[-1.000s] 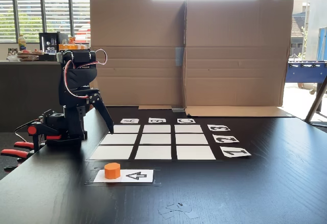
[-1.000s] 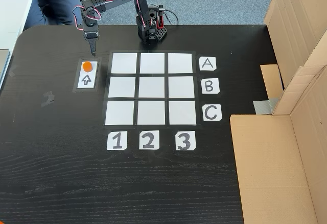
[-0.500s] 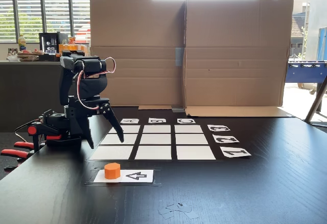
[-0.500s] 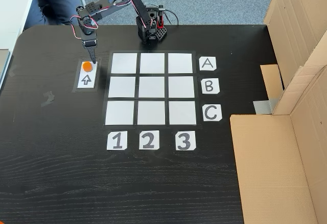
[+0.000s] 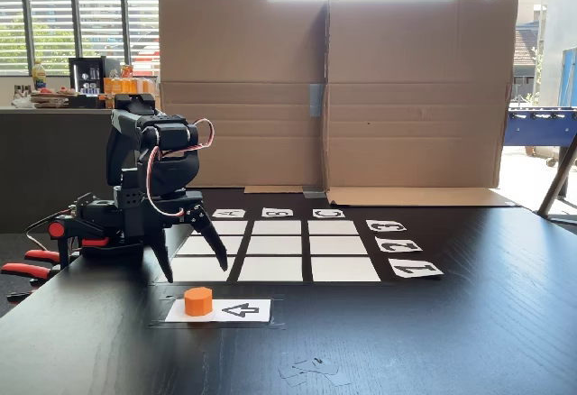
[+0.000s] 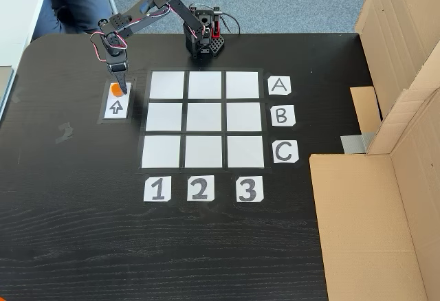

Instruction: Pick up the round, orange token and place it in the grid on square A1.

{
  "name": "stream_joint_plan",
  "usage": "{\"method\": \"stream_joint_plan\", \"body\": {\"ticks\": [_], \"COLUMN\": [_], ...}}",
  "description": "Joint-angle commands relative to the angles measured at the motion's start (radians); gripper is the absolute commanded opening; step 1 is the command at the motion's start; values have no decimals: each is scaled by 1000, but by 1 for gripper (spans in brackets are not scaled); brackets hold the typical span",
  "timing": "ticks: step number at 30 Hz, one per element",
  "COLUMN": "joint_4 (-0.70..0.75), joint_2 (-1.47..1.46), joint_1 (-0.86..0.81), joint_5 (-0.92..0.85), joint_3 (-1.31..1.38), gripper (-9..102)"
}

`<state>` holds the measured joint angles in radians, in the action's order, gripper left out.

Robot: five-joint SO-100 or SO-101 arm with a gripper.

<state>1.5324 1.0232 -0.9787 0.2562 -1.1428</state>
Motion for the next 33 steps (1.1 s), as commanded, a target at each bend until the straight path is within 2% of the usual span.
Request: {"method": "stream_joint_plan", "body": {"ticks": [1,29,33], "joint_4": [-8,-8,-8], "joint_2": [-11,-193,-199], "joint_1": [9,0,2], "joint_5": [8,25,34], "joint_3": [61,250,256], "gripper": [33,33,29]}}
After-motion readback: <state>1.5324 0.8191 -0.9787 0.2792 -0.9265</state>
